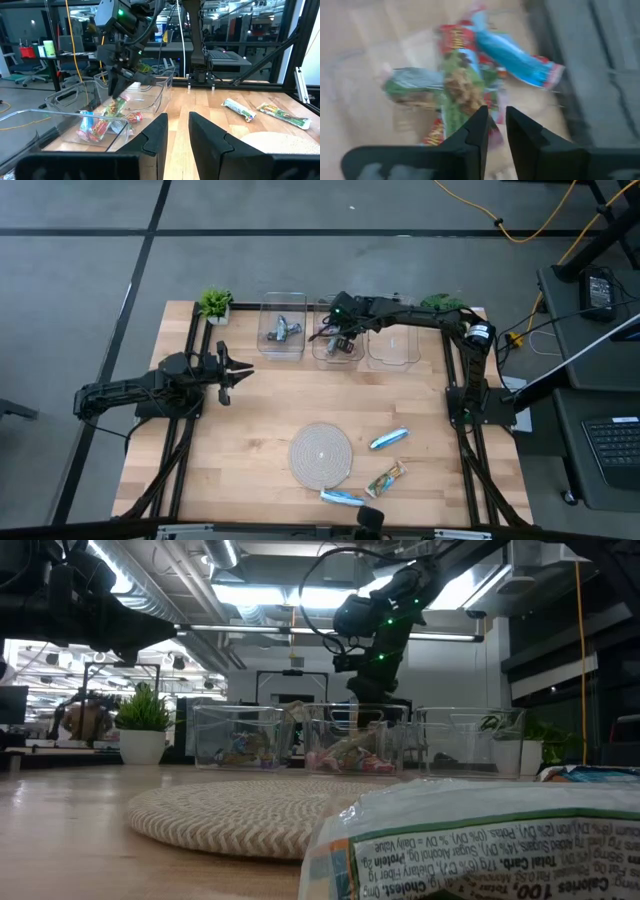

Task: Pick and place Granola Bars by type
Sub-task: Put the red granola bar into the center transparent bin, then put the orange granola bar into the right transparent bin

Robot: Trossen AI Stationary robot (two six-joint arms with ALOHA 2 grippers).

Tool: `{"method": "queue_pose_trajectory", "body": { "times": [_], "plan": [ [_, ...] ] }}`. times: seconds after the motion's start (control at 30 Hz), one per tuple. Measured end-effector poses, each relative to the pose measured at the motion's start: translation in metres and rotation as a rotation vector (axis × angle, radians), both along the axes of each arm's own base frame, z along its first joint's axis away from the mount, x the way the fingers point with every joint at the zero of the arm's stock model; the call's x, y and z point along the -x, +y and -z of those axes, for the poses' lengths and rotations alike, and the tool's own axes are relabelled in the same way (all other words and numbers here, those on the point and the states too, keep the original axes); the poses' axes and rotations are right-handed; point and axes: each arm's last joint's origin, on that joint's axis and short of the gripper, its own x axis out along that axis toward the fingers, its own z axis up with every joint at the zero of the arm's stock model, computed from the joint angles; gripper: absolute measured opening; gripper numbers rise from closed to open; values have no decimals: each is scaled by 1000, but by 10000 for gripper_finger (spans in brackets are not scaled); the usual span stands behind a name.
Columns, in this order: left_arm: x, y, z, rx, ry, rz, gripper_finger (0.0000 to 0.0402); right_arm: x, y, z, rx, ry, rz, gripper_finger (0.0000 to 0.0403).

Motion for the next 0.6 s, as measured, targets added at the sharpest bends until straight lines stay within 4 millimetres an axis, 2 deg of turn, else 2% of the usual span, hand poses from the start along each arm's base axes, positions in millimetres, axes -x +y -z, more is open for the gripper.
{"method": "queue_pose_trajectory", "body": {
  "times": [0.17, 0.37, 0.47, 0.6],
  "plan": [
    [0, 0, 0, 0, 0, 0, 69, 6, 2, -16, 49, 1, 2, 70],
    [0, 0, 0, 0, 0, 0, 72, 23, 11, -57, 78, -76, 11, 71],
    [0, 0, 0, 0, 0, 0, 72, 36, 26, -78, 49, -102, -8, 71],
    [0, 0, 0, 0, 0, 0, 69, 50, 58, -101, -44, -113, -80, 71]
  ]
}}
